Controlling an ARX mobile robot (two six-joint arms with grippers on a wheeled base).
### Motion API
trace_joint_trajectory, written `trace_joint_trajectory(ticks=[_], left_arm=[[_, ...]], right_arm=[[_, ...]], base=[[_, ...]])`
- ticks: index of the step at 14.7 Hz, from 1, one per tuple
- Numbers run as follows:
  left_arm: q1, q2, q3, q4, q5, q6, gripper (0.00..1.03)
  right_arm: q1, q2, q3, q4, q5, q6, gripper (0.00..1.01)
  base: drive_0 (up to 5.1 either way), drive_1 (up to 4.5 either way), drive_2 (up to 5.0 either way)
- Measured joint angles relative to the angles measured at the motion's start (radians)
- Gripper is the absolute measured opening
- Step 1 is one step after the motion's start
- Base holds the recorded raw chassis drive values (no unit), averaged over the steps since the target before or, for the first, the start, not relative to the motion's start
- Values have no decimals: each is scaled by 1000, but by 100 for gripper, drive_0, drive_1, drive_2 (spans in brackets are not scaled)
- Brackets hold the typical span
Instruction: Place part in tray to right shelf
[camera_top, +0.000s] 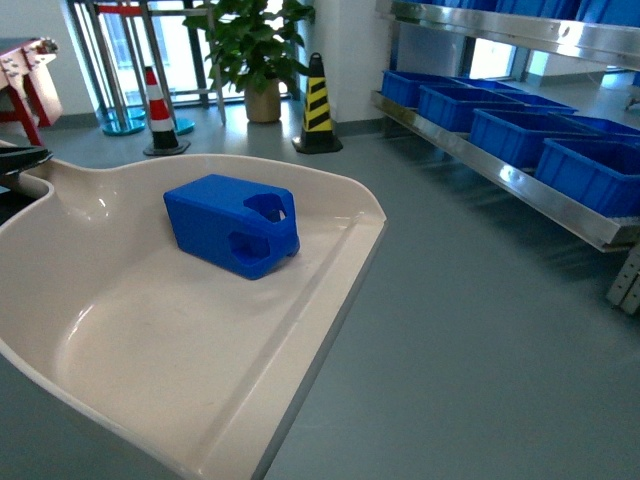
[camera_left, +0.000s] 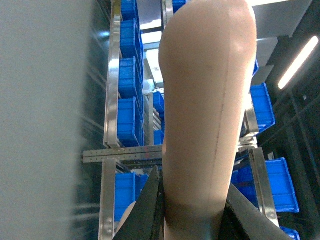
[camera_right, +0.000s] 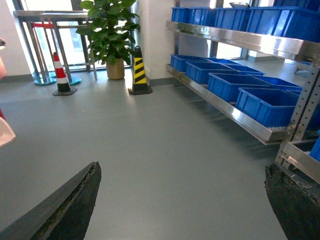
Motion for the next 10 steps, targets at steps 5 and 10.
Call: trace_joint_trajectory(ticks=[5, 10], left_arm=[[0, 0, 0, 0, 0, 0, 18], [-1, 0, 0, 0, 0, 0, 18]], right_arm=[[0, 0, 0, 0, 0, 0, 98], [0, 0, 0, 0, 0, 0, 98]], base=[[-158, -158, -158], [-159, -159, -159]])
